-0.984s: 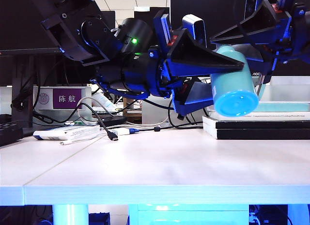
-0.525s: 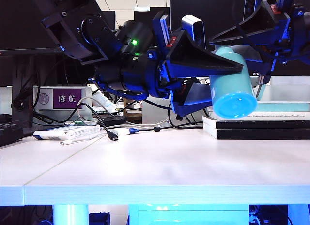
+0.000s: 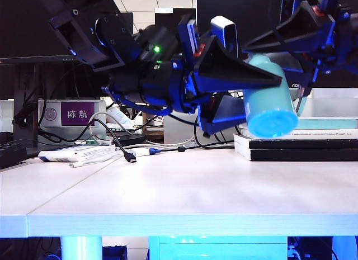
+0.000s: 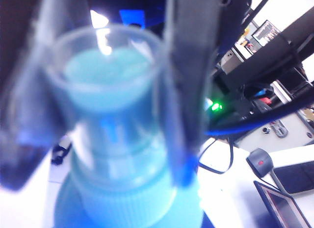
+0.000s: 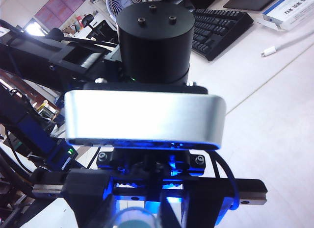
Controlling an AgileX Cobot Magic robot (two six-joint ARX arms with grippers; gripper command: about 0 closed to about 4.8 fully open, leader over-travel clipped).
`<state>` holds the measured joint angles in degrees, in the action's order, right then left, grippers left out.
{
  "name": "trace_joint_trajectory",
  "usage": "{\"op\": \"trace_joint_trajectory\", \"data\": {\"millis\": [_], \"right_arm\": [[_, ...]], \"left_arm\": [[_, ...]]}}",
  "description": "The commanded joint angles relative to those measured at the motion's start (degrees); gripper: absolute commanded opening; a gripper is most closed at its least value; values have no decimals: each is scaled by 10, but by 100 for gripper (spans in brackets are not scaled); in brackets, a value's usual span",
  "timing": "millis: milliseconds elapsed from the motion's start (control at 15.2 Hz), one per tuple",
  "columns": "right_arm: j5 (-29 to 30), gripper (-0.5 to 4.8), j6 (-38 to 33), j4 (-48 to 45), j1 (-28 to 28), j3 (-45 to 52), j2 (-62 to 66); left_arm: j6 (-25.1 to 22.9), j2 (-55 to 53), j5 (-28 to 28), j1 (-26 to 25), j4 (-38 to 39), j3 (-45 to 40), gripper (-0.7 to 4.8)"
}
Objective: Pick up the sprayer with the left hand and remove the lid with the right hand then place it on the table.
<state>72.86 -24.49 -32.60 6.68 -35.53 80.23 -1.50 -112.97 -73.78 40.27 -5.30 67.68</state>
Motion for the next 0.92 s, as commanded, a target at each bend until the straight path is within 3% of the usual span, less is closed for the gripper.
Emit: {"op": "trace_joint_trajectory", "data": {"millis": [66,590,918], "right_arm": [[-39,-5,3,-48,-6,-36,-6],[-50,-5,4,-53,-21,-39,-6],[-57,-5,4,-64,-21,-40,-6]], "left_arm": [[-17,-6,-9,13,59,-7,89],[-43,-17,-8,13,95,-7,88],[-92,-17,16,18,177,-7,88]]}}
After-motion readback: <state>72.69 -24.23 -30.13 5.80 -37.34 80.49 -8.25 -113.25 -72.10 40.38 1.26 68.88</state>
